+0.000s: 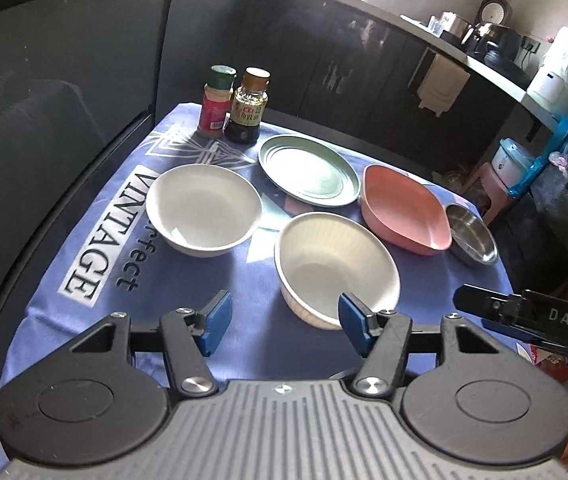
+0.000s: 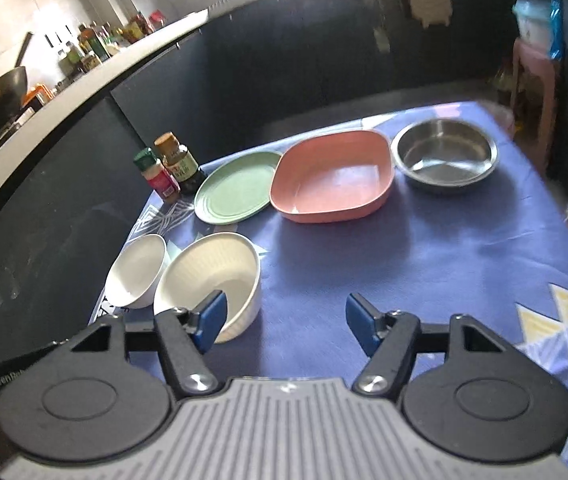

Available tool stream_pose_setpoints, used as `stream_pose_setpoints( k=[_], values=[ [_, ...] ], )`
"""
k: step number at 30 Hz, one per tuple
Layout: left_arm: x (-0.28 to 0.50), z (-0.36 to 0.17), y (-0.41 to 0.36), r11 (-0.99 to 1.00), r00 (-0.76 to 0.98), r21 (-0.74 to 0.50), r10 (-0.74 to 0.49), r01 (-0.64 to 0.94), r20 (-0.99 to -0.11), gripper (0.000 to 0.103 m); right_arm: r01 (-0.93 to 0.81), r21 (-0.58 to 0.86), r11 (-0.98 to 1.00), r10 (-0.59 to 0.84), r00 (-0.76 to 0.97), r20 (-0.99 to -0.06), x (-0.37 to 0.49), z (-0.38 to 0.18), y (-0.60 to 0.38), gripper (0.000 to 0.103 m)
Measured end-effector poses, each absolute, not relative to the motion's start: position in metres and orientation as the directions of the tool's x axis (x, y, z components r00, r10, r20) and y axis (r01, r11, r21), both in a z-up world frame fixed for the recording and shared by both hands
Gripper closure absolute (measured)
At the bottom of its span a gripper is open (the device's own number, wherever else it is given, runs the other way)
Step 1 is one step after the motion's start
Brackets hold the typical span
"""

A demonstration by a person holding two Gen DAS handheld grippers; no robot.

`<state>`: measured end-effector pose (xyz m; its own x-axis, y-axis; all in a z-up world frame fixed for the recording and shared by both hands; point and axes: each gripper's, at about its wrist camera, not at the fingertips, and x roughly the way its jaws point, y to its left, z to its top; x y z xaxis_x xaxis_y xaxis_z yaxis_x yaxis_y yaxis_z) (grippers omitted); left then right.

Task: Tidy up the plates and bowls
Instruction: 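Open both grippers and grip the cream ribbed bowl rim with both, then lift the cream ribbed bowl with both grippers and lower it into the black bowl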

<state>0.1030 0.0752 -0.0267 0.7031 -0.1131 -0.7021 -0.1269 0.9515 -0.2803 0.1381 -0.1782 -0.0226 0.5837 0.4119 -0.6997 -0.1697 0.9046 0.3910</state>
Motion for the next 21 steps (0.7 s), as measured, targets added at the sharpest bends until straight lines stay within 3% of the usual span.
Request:
stream_pose_setpoints(
  k=[3,5,18,21],
  values=[
    [0.118,-0.034,0.075,0.952,0.690,-0.278,-0.117,-0.126,-0.714,0.054,-0.182,0.390,0.903,0.421,0.563,-0.712,0.151,-0.027,-0.170,0.054],
    [0.127,-0.039,0.076,0.952,0.678,-0.278,-0.123,-0.125,-0.724,0.060,-0.198,0.404,0.893,0.444,0.533,-0.720,0.160,-0.031,-0.166,0.071],
    [0.164,-0.063,0.079,0.947,0.627,-0.287,-0.137,-0.144,-0.767,0.076,-0.218,0.399,0.891,0.455,0.457,-0.764,0.196,-0.055,-0.138,0.074],
    [0.171,-0.069,0.075,0.946,0.610,-0.295,-0.155,-0.135,-0.777,0.078,-0.207,0.407,0.889,0.457,0.428,-0.780,0.204,-0.063,-0.134,0.081]
  ],
)
